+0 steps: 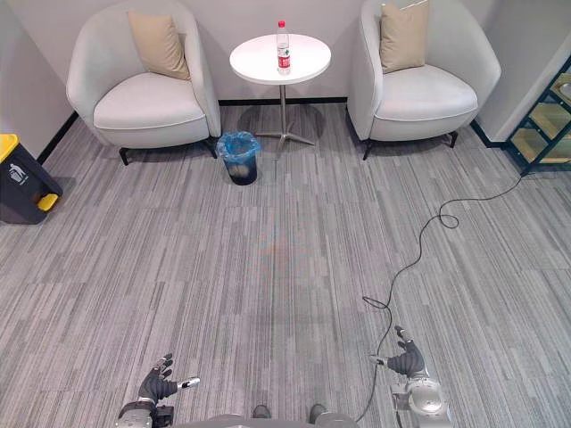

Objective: Gather rubbish on tea table into small bin, then transfer packed bag to large trash can.

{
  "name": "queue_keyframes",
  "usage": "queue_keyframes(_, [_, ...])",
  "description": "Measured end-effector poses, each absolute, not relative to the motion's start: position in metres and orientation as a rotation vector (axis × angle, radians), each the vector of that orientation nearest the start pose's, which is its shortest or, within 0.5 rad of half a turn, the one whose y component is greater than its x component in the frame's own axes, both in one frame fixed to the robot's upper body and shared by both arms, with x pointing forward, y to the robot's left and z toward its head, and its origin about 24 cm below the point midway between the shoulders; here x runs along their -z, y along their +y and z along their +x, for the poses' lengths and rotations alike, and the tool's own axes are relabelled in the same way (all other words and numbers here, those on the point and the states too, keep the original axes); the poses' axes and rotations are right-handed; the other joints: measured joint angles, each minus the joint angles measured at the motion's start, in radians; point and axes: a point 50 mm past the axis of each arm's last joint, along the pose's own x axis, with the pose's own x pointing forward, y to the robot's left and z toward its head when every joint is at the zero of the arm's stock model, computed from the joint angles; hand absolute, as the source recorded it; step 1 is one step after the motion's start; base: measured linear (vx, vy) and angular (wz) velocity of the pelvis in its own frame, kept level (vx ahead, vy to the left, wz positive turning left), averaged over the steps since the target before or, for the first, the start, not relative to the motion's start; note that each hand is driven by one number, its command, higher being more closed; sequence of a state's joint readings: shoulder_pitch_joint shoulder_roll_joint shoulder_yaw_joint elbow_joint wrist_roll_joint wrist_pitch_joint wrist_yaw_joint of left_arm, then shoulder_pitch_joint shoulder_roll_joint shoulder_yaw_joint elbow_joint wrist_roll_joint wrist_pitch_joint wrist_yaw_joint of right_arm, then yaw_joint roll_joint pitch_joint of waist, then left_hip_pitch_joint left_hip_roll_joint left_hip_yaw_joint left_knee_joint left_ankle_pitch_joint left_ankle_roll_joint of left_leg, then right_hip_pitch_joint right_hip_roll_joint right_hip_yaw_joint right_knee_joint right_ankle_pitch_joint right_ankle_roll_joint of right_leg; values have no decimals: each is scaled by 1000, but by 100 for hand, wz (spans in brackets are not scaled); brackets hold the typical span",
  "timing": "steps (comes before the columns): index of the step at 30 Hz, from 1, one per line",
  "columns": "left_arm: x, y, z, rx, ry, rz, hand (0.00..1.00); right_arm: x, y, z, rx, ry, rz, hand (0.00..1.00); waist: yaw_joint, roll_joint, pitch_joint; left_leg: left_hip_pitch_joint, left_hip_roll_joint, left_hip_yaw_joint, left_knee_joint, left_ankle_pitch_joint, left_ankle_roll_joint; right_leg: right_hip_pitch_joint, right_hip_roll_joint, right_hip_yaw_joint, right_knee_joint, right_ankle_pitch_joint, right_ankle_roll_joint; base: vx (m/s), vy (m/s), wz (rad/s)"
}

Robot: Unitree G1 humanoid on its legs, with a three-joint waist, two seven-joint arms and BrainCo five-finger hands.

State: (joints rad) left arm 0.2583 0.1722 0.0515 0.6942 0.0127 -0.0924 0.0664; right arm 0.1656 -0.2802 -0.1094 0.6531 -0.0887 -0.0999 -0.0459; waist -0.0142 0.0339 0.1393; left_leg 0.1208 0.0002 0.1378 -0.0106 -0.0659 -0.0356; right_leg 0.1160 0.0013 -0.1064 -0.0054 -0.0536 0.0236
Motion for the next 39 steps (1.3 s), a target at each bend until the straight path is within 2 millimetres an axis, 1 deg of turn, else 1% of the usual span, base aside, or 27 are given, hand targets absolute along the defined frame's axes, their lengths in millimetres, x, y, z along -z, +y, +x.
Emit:
queue_keyframes(6, [123,229,107,-208,819,182,0,96,-271,145,239,699,-346,0,0,5,2,-1,1,5,-7,0,1,-12,3,7,-5,10,-15,-44,-21,-4])
queue_keyframes(11, [122,229,108,-210,813,179,0,97,-270,144,242,713,-342,0,0,6,2,-1,1,14,-9,0,1,-13,4,20,-11,13,-20,-17,-22,-6])
queue_keyframes(19, [121,230,109,-225,805,158,0,101,-264,143,245,728,-314,0,0,6,2,0,2,16,-9,0,1,-8,6,24,-21,13,-20,2,-19,-1])
queue_keyframes(22, [118,230,113,-233,780,142,0,101,-265,142,263,728,-298,0,2,7,3,0,2,17,-8,0,1,-8,6,25,-22,13,-20,0,0,0])
queue_keyframes(24, [115,230,116,-234,762,138,0,99,-265,145,267,719,-298,0,3,10,8,-6,2,25,-3,-1,2,-17,5,29,-16,13,-20,-34,-16,-6])
queue_keyframes(26, [112,229,119,-233,743,135,0,98,-265,150,267,708,-298,0,4,14,15,-28,3,29,24,-13,18,-30,3,33,-8,13,-19,-37,-3,-8])
queue_keyframes(27, [110,229,122,-232,728,135,0,97,-265,153,267,700,-298,0,5,19,18,-48,5,33,46,-25,32,-49,4,40,5,10,-17,-39,22,-12])
queue_keyframes(28, [107,229,125,-231,712,136,0,95,-265,156,271,689,-297,0,7,26,23,-69,9,42,65,-40,47,-72,5,49,27,3,-12,-46,31,-20])
queue_keyframes(29, [106,229,126,-231,704,135,0,94,-266,157,276,687,-296,0,9,27,24,-79,10,50,75,-48,50,-90,4,54,48,-8,-8,-31,39,-29])
queue_keyframes(30, [104,229,128,-235,691,134,0,94,-266,159,283,683,-296,0,23,29,26,-98,11,62,104,-71,52,-126,0,58,115,-46,-1,-23,42,-21])
queue_keyframes(31, [101,231,131,-242,675,134,0,94,-267,158,295,686,-297,0,26,23,30,-111,7,63,136,-98,59,-163,-12,57,202,-95,9,-15,43,-12])
queue_keyframes(32, [100,232,132,-246,667,135,0,95,-268,156,298,693,-297,0,28,16,35,-115,2,63,156,-114,62,-181,-21,55,251,-124,17,4,57,5])
queue_keyframes(33, [98,234,132,-253,660,137,0,96,-268,153,303,705,-297,0,25,5,44,-116,-7,61,191,-153,73,-222,-42,44,359,-171,43,37,56,-8])
queue_keyframes(34, [98,235,133,-258,659,131,0,96,-267,155,301,704,-296,0,27,-1,53,-109,-11,60,207,-178,83,-291,-70,0,518,-184,57,55,50,-7])
queue_keyframes(35, [98,235,132,-257,663,133,0,96,-267,155,299,703,-294,0,27,-3,58,-103,-11,59,211,-184,89,-330,-85,-27,599,-190,60,111,29,-7])
queue_keyframes(36, [98,237,132,-253,670,142,0,97,-266,154,300,711,-292,0,22,-8,64,-86,-10,56,215,-201,89,-381,-112,-69,688,-208,54,130,15,2])
queue_keyframes(37, [98,237,132,-253,670,144,0,98,-267,154,301,715,-292,0,20,-10,68,-73,-7,57,214,-206,93,-398,-120,-90,692,-214,48,219,10,0])
queue_keyframes(38, [98,238,134,-254,670,148,0,97,-267,154,303,718,-291,0,19,-11,79,-42,5,55,205,-216,90,-423,-130,-134,656,-215,47,287,-6,-1])
queue_keyframes(39, [97,239,135,-254,666,152,0,97,-268,156,305,718,-287,0,10,1,89,-16,24,52,190,-225,77,-445,-123,-160,569,-203,43,403,-32,8])
